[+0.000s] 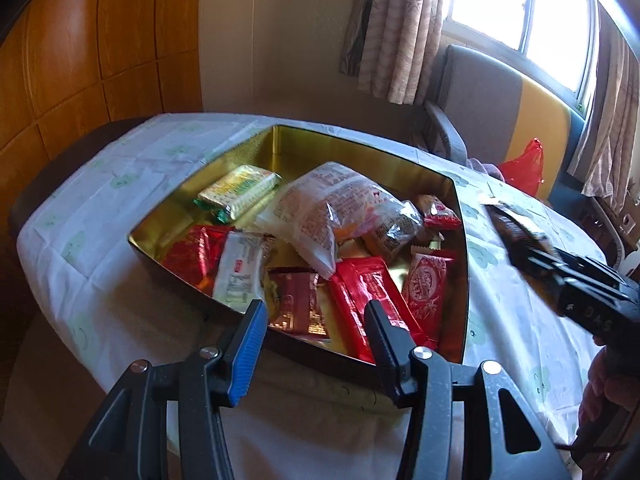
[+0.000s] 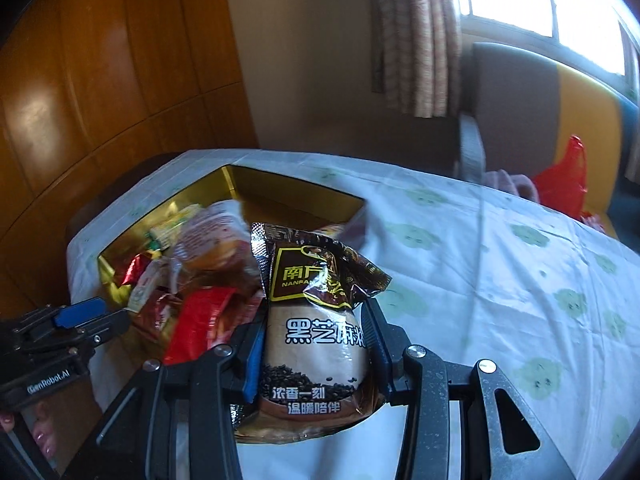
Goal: Organize snacks
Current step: 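Withdraw the left gripper from the tin while the right carries the sesame bag toward it, then lower the sesame bag into the tin and open the right gripper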
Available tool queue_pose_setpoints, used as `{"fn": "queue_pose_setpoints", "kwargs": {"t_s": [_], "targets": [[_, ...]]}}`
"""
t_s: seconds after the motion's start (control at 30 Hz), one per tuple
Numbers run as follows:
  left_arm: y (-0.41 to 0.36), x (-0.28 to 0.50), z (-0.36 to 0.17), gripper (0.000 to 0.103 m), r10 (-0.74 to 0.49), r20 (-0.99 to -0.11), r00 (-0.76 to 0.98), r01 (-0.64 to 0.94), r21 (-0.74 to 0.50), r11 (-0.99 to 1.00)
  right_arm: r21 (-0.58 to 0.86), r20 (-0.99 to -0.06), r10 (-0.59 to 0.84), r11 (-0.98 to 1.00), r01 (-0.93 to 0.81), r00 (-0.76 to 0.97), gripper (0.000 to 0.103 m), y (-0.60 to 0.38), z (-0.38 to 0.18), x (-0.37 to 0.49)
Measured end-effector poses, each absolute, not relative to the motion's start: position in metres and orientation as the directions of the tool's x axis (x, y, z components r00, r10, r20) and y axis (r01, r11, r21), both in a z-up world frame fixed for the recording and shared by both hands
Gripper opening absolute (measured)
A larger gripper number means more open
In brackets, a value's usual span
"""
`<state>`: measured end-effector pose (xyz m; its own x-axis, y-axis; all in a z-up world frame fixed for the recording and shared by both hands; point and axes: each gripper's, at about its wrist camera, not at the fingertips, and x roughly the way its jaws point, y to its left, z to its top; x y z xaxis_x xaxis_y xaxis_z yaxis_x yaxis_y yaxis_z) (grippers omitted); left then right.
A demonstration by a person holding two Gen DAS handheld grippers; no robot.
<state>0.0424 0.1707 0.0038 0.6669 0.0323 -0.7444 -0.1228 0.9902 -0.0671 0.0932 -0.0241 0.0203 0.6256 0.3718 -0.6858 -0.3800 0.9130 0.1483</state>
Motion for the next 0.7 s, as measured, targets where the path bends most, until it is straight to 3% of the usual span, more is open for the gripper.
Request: {"fn": "queue_pose_setpoints", "kwargs": {"t_s": [0.23, 0.7], "targets": [[0.181, 0.037, 0.005, 0.051, 0.162, -0.752, 0.638, -0.225, 0.019, 0.974, 0.108, -0.757, 0.38, 0.875, -0.472, 0.531, 0.044, 0.029, 0.014, 0.107], [0.193, 0.032, 0.002, 0.051, 0.212, -0.779, 0.59, -0.274, 0.054, 0.96, 0.048, -0.833, 0.318, 0.857, -0.513, 0.452, 0.044, 0.089, -0.01, 0.134]]}}
